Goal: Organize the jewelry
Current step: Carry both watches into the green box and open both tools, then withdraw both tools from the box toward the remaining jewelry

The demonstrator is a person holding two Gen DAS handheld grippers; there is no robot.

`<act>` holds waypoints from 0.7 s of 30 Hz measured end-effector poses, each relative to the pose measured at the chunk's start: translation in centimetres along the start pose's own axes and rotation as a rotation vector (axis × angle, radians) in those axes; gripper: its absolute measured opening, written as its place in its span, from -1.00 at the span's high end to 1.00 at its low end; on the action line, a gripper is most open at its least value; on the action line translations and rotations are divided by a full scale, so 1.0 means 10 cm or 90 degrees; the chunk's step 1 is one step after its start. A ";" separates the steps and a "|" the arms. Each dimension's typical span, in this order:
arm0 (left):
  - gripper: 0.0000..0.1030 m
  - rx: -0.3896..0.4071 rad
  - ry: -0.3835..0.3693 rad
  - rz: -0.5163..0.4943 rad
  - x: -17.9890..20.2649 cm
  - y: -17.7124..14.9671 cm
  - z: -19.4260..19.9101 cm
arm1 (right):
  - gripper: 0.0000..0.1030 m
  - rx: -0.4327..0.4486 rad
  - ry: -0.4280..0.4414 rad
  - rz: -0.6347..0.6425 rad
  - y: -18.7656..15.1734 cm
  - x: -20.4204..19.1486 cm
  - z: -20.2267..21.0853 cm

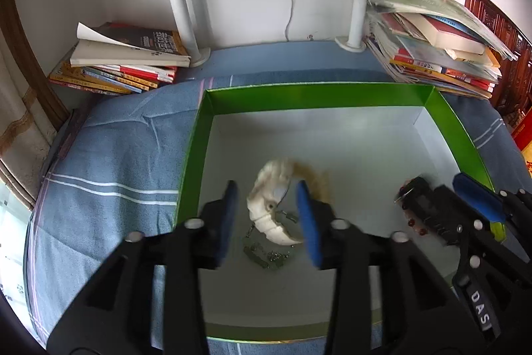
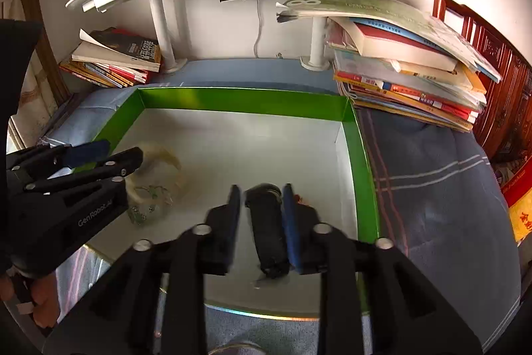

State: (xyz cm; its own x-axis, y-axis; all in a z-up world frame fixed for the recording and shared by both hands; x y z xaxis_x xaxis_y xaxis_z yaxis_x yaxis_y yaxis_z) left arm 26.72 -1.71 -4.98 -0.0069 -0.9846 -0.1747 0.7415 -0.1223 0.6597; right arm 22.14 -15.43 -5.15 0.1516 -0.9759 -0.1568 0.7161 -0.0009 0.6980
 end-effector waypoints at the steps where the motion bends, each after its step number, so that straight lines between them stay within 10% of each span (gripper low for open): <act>1: -0.10 0.022 0.012 -0.001 -0.02 -0.01 0.07 | 0.14 0.008 0.007 -0.012 -0.02 0.03 0.08; 10: -0.33 0.102 0.065 -0.021 -0.25 -0.74 0.87 | 0.11 0.033 -0.016 -0.010 -0.76 0.19 0.95; 21: -0.33 -0.002 0.008 -0.081 -0.02 -1.47 0.69 | 0.11 -0.094 0.042 0.019 -1.42 -0.21 0.60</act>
State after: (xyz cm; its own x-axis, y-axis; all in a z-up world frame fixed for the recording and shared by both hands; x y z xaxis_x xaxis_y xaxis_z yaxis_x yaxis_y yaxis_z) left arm 11.17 -0.53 -9.60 -0.0931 -0.9594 -0.2661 0.7369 -0.2461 0.6297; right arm 7.57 -14.66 -10.47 0.2145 -0.9588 -0.1864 0.8026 0.0642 0.5931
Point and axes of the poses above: each gripper's, at about its wrist camera, not at the fingertips, and z roughly against the way its jaws point, x to its right, y to its top, the point moved 3 cm from there along -z, roughly the way its jaws point, and after that the axes turned 7 degrees about y, right-handed, at the moved point
